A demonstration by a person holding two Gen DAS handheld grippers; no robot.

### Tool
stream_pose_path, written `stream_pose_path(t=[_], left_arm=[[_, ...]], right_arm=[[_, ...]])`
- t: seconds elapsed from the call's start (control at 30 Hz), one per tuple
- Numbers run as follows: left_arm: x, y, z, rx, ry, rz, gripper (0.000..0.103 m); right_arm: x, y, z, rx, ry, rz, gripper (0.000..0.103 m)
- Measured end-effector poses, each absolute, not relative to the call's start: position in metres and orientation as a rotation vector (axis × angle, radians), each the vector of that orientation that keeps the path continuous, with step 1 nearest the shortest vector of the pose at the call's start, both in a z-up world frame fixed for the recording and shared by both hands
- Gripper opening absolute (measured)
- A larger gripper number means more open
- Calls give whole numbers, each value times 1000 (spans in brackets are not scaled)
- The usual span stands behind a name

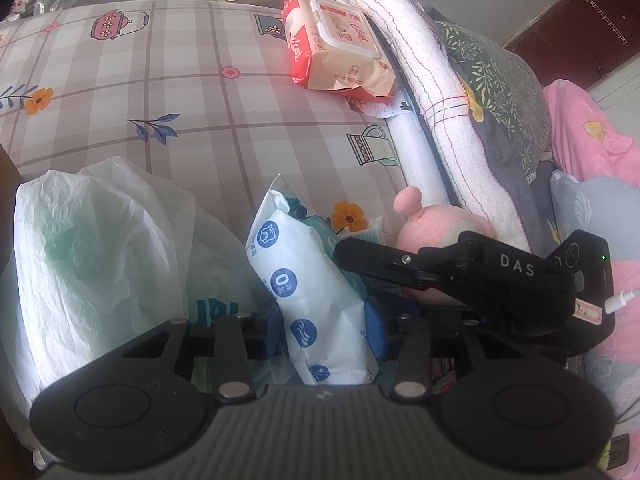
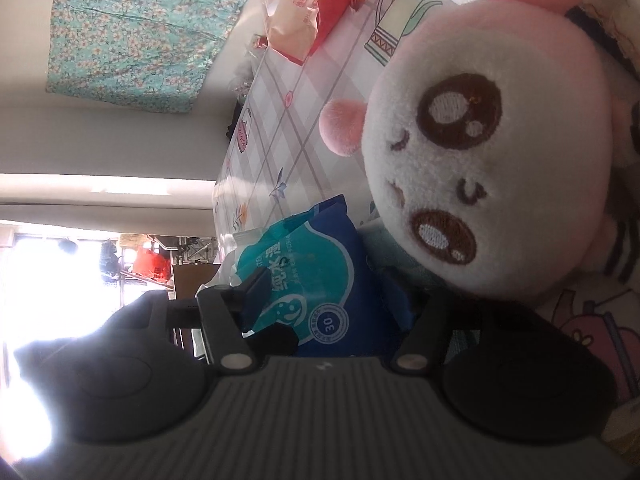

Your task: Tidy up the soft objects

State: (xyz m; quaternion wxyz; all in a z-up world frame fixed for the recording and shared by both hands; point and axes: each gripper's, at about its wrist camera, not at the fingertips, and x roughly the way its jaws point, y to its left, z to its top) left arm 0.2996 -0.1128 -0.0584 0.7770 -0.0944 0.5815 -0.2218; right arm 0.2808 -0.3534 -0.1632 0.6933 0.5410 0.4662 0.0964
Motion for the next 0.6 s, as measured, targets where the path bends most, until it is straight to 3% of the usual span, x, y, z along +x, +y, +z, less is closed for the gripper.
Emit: stream_pose_path(t=[0.3, 0.6], left_arm=[[279, -106, -26, -218, 1185, -548, 41], [232, -76, 27, -281, 1070, -610, 41]], right_arm=[[258, -353, -139, 1242, 973, 263, 64], [211, -341, -76, 1186, 863, 305, 64]])
